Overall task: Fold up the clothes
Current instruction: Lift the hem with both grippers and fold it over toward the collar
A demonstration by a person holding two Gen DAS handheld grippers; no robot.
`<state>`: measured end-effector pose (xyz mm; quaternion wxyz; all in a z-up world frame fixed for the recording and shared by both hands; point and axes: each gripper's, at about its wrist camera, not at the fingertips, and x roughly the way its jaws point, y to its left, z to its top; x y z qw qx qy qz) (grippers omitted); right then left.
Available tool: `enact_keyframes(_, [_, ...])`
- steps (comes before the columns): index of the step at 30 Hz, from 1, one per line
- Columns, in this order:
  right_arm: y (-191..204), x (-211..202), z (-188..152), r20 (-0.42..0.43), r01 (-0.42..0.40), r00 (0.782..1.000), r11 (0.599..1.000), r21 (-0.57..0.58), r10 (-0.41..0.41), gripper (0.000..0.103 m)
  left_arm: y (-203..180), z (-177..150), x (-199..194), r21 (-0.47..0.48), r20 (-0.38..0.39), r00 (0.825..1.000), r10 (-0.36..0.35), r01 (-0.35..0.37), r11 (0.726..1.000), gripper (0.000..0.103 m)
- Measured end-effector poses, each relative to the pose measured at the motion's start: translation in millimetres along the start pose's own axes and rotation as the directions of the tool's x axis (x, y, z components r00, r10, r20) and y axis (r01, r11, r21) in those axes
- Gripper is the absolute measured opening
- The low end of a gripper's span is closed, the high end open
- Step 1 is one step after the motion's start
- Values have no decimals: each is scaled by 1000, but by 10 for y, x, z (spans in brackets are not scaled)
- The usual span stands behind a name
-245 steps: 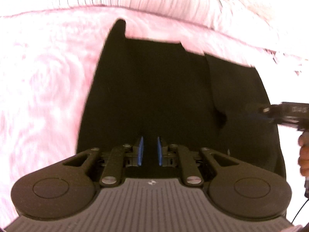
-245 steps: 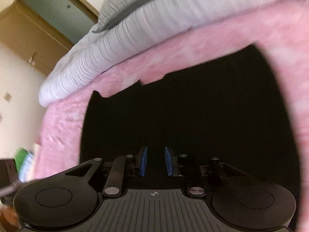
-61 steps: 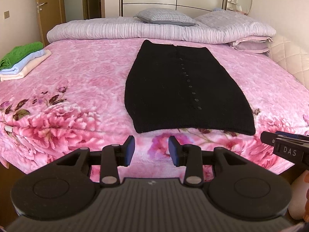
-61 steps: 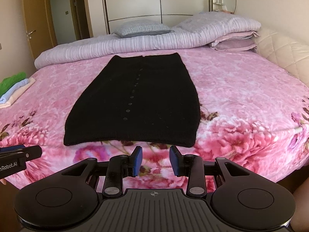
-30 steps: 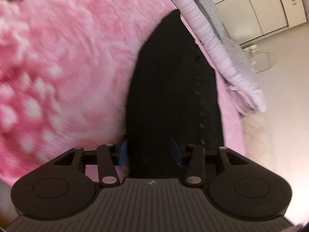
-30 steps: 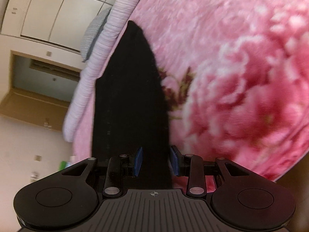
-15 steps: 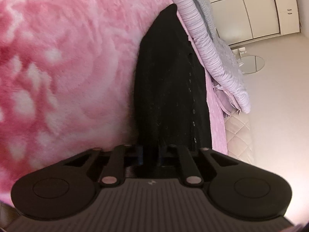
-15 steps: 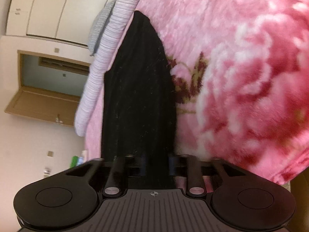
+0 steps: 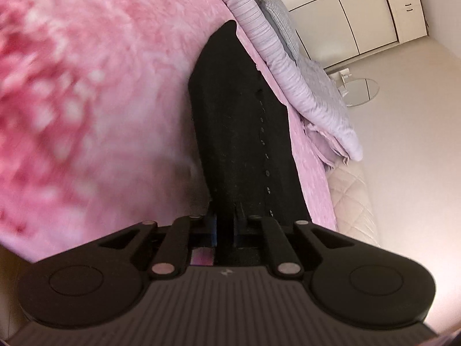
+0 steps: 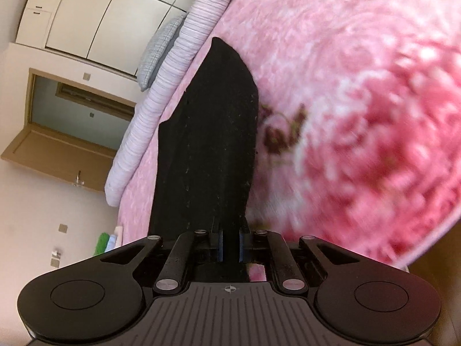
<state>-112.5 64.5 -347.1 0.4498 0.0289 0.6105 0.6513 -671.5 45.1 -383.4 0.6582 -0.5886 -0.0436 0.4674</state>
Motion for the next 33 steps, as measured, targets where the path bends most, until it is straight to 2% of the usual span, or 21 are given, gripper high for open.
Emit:
enact_keyframes(5, [-205, -364, -352, -53, 17, 999, 999, 35, -15, 8, 103, -414, -330, -29, -30, 1000, 8, -9, 1000, 6])
enact_keyframes(9, [-273, -530, -453, -92, 8, 996, 998, 56, -2, 8, 59, -506, -464, -41, -48, 999, 2, -4, 999, 6])
enact_keyframes(12, [-48, -572, -303, -91, -28, 996, 999, -16, 26, 8, -198, -332, -506, -1, -35, 998, -51, 51, 999, 7])
enact_keyframes(16, [377, -472, 144, -35, -101, 995, 987, -126, 97, 9, -646, 150, -416, 112, -4, 995, -99, 99, 989, 7])
enact_keyframes(20, [784, -344, 599, 17, -160, 986, 960, -229, 168, 9, -955, 748, -30, 172, 25, 992, -120, 114, 979, 8])
enact_keyframes(21, [818, -206, 748, 40, -151, 986, 964, -217, 164, 9, -997, 906, 119, 178, 31, 993, -116, 108, 978, 9])
enact_keyframes(24, [836, 247, 1163, 88, -107, 988, 981, -164, 123, 12, -978, 1339, 663, 140, 44, 998, -55, 48, 989, 13])
enact_keyframes(26, [770, 567, 1393, 100, -54, 993, 991, -119, 66, 34, -882, 1571, 994, 112, 44, 998, 40, -44, 993, 15])
enact_keyframes(28, [692, 744, 1497, 133, 35, 991, 993, -111, -20, 43, -814, 1659, 1118, 131, 67, 991, 113, -121, 984, 17])
enact_keyframes(30, [602, 848, 1521, 140, 89, 988, 986, -142, -69, 44, -729, 1667, 1156, 161, 78, 987, 142, -153, 975, 30])
enact_keyframes(33, [445, 930, 1462, 119, 148, 985, 960, -237, -123, 46, -562, 1589, 1150, 199, 60, 981, 183, -191, 961, 30])
